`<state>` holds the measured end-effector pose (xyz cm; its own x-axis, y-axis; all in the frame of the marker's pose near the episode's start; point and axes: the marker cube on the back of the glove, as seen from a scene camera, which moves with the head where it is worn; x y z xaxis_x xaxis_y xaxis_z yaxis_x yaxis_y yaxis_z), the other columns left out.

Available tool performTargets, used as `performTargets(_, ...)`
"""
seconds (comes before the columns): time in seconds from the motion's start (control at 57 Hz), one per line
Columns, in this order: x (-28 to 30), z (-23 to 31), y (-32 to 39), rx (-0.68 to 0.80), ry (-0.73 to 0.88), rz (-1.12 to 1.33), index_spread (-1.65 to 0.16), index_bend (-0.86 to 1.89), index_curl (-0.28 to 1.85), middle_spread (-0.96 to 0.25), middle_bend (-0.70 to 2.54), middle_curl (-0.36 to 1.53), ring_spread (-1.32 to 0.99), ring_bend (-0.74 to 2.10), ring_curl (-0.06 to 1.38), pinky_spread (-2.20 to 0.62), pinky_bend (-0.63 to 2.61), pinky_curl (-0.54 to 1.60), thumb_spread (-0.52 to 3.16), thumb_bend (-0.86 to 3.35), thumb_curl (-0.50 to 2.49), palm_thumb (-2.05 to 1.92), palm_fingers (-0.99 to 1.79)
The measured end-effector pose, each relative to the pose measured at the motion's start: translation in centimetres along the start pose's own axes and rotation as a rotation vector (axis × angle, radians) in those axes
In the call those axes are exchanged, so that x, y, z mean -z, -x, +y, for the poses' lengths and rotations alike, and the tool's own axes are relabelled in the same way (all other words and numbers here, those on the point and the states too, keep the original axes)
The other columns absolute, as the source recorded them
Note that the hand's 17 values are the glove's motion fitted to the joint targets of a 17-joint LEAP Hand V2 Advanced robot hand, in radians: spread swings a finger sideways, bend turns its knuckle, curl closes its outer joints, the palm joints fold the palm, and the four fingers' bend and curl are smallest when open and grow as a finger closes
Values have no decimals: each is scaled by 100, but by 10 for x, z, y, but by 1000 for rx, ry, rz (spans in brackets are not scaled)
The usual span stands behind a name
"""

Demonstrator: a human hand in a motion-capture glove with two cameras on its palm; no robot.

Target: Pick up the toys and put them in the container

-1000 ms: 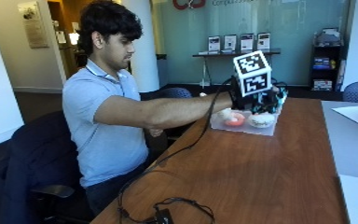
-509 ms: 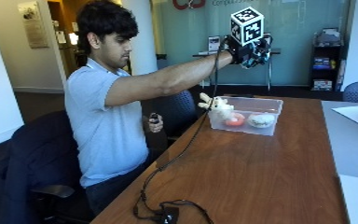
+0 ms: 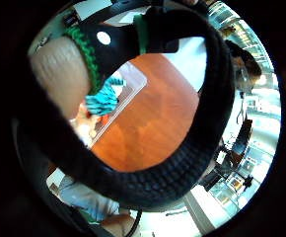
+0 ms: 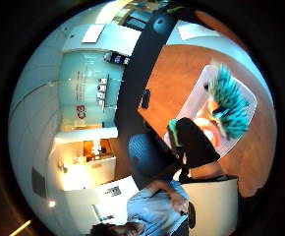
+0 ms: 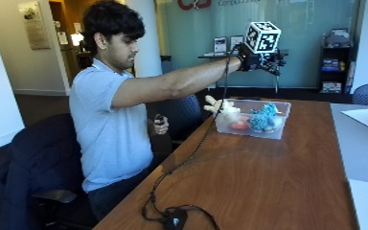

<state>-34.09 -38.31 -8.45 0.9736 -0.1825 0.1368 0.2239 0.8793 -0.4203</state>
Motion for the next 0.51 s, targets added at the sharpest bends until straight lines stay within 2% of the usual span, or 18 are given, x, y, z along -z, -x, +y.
performTargets(0.281, 11, 32, -42, -26, -45, 120, -34, 18, 41, 2, 11, 21, 1, 18, 33, 3, 127, 32, 144, 30, 42, -5, -17)
performTargets(0.509, -24, 106, -95, 1, 55, 271, -34, 18, 40, 1, 12, 20, 1, 19, 32, 4, 124, 29, 144, 19, 35, -2, -13)
